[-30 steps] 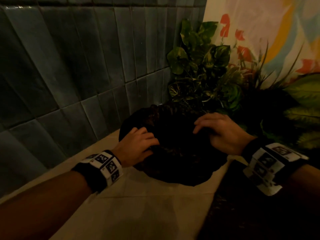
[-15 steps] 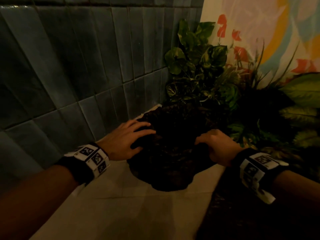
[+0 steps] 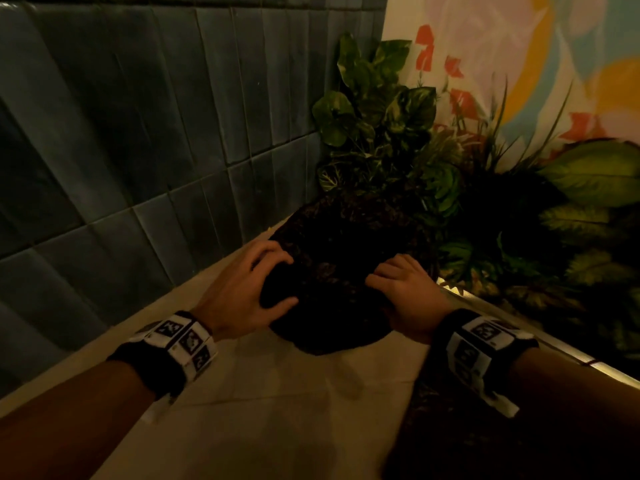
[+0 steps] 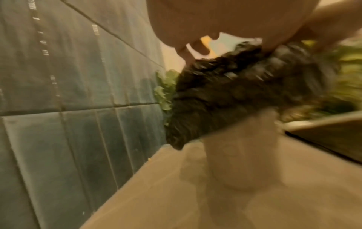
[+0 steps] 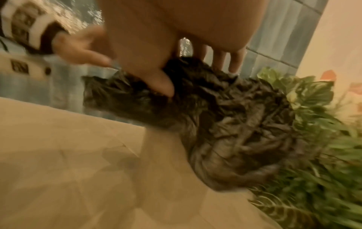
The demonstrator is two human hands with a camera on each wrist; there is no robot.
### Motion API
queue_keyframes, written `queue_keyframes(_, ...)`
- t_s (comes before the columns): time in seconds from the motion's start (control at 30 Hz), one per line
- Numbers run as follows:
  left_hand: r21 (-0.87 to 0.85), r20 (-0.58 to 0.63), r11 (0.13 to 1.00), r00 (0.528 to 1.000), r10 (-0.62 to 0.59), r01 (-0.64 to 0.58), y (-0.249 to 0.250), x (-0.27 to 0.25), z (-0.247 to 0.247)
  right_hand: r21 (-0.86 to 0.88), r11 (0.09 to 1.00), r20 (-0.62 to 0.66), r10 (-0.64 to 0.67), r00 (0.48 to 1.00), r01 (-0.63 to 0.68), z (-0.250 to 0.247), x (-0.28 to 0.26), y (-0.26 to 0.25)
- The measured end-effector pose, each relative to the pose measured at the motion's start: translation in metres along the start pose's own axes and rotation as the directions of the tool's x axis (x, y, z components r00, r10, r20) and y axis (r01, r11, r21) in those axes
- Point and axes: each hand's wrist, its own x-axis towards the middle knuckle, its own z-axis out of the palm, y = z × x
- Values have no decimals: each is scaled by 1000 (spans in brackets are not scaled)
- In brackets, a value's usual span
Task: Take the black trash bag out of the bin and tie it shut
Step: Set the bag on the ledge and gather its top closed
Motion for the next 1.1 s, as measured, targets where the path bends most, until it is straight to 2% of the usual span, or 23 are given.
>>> queue_keyframes(0.1,37,-26,998,999,47,-46,12,-23,5,45,998,-142,44,989,-38,-9,-12,-10)
queue_keyframes(0.13,18,-32,1000,999,-2,3,13,-30,10,82,996,-207,60,977,-44,-13,-16,-18)
queue_keyframes(0.17,-48,-57,992,991,-118,115,14,-36,17,108,994,-273,61,960,-32,-16,-21,-26)
queue_keyframes(0.2,-170,-76,942,950,-304,288,12,-39,24,122,992,-328,57,943,-17,-15,-26,-35)
queue_keyframes(0.23,-345,-57,801,841,-538,489,13,-38,28,163,986,-332,82,940,-28,-11,-29,-44)
queue_keyframes(0.27,-532,61,555,682,-729,639,15,-32,29,265,959,-253,168,953,-99,-10,-32,-54)
queue_keyframes(0.3,-651,251,276,544,-801,707,17,-24,30,402,881,-78,303,950,-248,-8,-34,-64)
queue_keyframes(0.33,-696,418,58,470,-777,715,19,-14,30,505,737,147,440,886,-449,-4,-36,-73)
queue_keyframes(0.37,-716,517,-76,454,-726,694,21,-4,28,553,537,368,528,765,-637,-1,-35,-81)
queue_keyframes(0.4,-728,567,-154,459,-684,668,21,6,28,590,315,536,537,652,-744,3,-33,-87)
queue_keyframes(0.43,-734,591,-198,467,-658,650,22,15,28,632,98,634,504,586,-769,8,-30,-91)
queue_keyframes(0.47,-733,598,-206,470,-649,648,22,21,31,675,-103,677,481,558,-731,14,-26,-94)
queue_keyframes(0.53,-729,601,-206,466,-650,653,23,25,42,730,-430,682,499,534,-531,24,-19,-99)
queue_keyframes(0.57,-728,602,-207,465,-650,653,26,25,45,739,-542,669,514,537,-401,31,-15,-100)
queue_keyframes(0.63,-717,628,-213,482,-612,664,30,25,51,705,-692,633,513,580,-158,44,-7,-103)
queue_keyframes(0.7,-730,641,-257,504,-578,633,32,24,55,647,-761,592,541,598,47,55,-1,-107)
queue_keyframes(0.77,-752,643,-340,513,-569,565,33,22,56,585,-778,564,592,576,228,62,5,-107)
queue_keyframes(0.83,-753,651,-412,491,-579,512,30,18,56,472,-805,539,585,606,359,65,9,-105)
queue_keyframes(0.9,-744,668,-484,472,-576,462,28,14,57,373,-830,507,556,658,414,66,10,-103)
queue_keyframes(0.97,-741,671,-531,464,-578,410,26,11,60,330,-845,492,534,687,421,65,10,-103)
queue_keyframes(1.0,-720,694,-589,412,-591,367,26,15,58,318,-848,496,530,688,424,65,10,-103)
queue_keyframes(1.03,-706,704,-639,402,-586,304,27,17,58,300,-850,499,526,689,432,64,10,-102)
queue_keyframes(1.1,-696,680,-693,478,-555,185,29,18,61,276,-847,510,530,677,455,63,11,-100)
